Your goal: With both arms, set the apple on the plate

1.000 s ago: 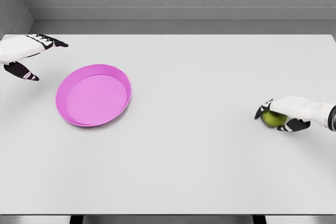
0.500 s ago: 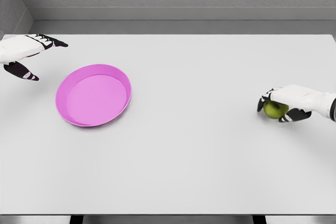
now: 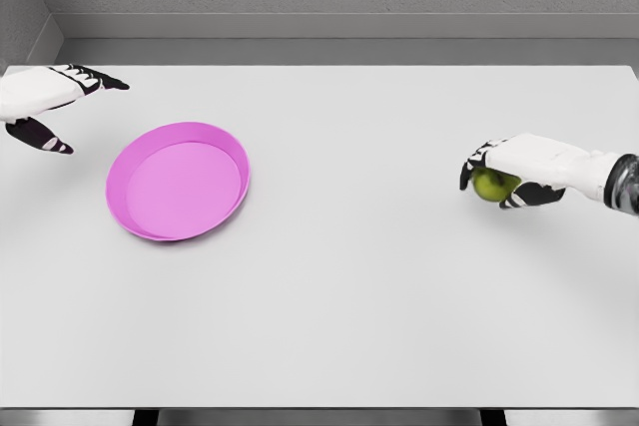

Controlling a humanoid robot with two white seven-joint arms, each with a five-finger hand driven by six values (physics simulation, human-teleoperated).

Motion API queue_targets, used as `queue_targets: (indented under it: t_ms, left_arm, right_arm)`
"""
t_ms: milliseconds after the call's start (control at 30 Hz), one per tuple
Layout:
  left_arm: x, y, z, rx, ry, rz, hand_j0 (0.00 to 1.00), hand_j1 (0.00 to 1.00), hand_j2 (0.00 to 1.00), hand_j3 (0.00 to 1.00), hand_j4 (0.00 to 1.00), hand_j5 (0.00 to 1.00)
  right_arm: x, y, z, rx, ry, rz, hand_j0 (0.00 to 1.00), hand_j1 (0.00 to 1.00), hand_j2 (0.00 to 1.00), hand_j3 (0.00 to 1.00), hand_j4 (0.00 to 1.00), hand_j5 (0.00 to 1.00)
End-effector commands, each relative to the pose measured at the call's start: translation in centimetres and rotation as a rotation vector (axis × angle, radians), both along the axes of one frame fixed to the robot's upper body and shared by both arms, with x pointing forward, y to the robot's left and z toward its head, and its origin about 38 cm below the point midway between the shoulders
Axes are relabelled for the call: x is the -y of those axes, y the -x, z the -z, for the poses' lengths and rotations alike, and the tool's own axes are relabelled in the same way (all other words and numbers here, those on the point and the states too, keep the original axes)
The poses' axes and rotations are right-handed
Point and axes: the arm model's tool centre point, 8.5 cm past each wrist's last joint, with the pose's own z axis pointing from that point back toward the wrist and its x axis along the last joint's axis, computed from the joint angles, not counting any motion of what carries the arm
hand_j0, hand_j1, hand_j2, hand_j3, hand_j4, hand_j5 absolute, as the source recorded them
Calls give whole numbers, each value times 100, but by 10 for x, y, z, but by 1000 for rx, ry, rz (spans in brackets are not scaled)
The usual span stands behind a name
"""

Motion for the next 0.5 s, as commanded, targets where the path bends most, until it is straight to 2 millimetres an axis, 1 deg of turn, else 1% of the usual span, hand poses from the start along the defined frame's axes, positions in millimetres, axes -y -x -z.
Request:
queue_targets:
  t_ms: [0,33,100,167,333,367,467]
  left_arm:
    - [0,0,-1,2,6,-2,100,100,100,100,100,100]
    - [-1,0,-2,2,6,-3,100,100,100,100,100,100]
    - [0,0,-1,2,6,-2,100,100,100,100,100,100]
    - [0,0,-1,2,7,-2,100,100,100,100,100,100]
    - [-1,0,-2,2,6,-3,100,100,100,100,100,100]
    - [-1,0,-1,2,5,-3,100,100,100,100,100,100]
    - [-2,0,-2,2,4,-4,100,100,100,100,100,100]
  right_arm:
    - [-12,0,3,-3,-26,-29,54,54,54,54,54,54]
    - [-14,-1,0,6,-29,-47,54,54,54,54,54,54]
    - [-28,-3,-1,4,-49,-84,54,54,54,54,54,54]
    - [-37,-6,-4,14,-66,-102,54,54,54,54,54,54]
    - [-54,-6,-4,22,-102,-146,54,54,54,54,54,54]
    - [-56,-7,-7,31,-107,-150,54,54,54,54,54,54]
    - [-76,-9,-8,38,-142,-192,54,54,54,54,54,54]
